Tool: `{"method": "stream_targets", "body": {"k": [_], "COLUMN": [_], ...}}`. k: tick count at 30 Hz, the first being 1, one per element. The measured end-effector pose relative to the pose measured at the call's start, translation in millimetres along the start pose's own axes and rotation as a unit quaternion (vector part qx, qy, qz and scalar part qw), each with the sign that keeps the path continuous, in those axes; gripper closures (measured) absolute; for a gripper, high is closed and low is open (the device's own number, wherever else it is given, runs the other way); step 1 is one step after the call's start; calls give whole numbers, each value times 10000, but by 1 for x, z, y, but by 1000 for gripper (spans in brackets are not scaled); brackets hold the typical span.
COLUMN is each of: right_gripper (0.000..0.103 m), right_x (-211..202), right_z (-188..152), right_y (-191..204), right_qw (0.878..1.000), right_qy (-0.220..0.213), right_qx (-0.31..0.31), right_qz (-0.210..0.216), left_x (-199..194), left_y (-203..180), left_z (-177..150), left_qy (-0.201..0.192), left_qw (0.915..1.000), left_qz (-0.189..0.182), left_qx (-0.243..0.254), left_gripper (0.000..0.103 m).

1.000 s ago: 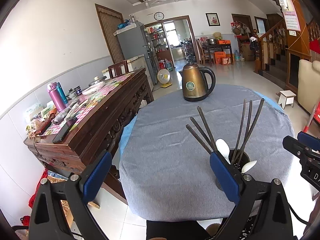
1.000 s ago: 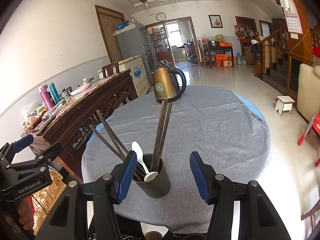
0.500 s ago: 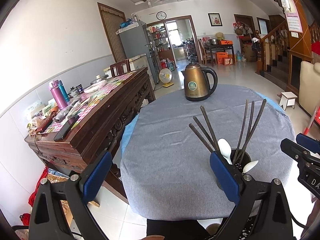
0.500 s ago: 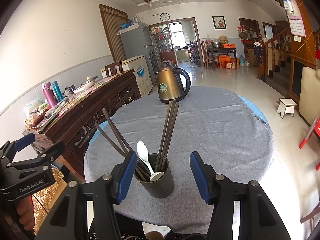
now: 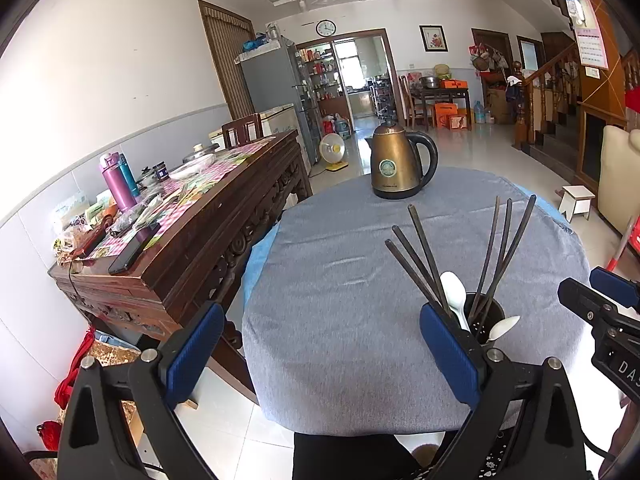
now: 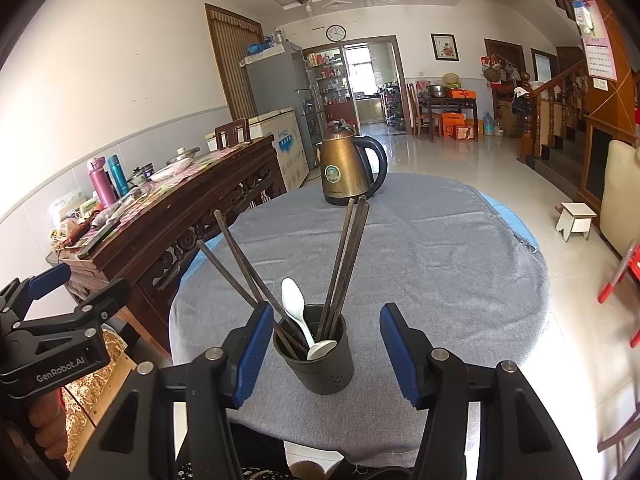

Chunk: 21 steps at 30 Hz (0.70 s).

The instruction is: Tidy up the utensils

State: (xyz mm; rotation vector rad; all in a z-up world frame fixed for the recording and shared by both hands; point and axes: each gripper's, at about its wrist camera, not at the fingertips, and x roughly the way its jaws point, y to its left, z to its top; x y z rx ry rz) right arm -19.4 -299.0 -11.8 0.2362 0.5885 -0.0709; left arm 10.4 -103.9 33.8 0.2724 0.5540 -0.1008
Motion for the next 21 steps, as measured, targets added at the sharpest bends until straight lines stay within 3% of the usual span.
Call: {"method": "stream_targets", "body": {"k": [21], "right_gripper": [43], "right_x": [11], "right_z": [-6], "right_y": [4], "right_qw": [9999], "right_qy": [109], "right_qx": [-3], "right_qz": [72], "left_x": [8], "left_y": [3], "left_z": [-4], "left_qy": [31], "left_qw": [10000], "left_qz": [-29], "left_qx": [-75], "left_gripper": [5]}}
